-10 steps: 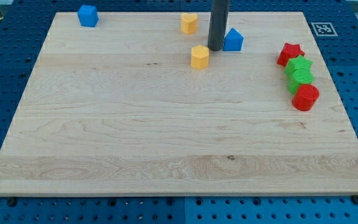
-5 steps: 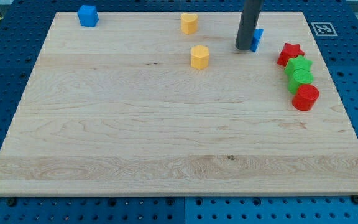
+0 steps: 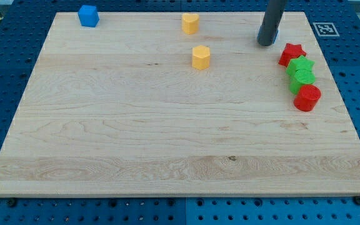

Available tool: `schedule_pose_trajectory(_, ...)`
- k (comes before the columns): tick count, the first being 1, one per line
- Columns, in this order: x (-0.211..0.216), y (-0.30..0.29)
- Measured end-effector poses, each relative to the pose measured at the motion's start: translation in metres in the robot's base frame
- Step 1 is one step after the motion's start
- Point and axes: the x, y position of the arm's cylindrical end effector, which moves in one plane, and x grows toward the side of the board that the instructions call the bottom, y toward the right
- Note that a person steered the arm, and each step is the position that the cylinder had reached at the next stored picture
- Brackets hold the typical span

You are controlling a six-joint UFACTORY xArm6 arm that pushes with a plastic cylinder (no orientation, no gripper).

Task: Move the blue triangle to the top right

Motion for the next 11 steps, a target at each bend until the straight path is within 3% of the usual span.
schedule_pose_trajectory(5,-0.059,0.007)
schedule_pose_trajectory(11,-0.041,0.022)
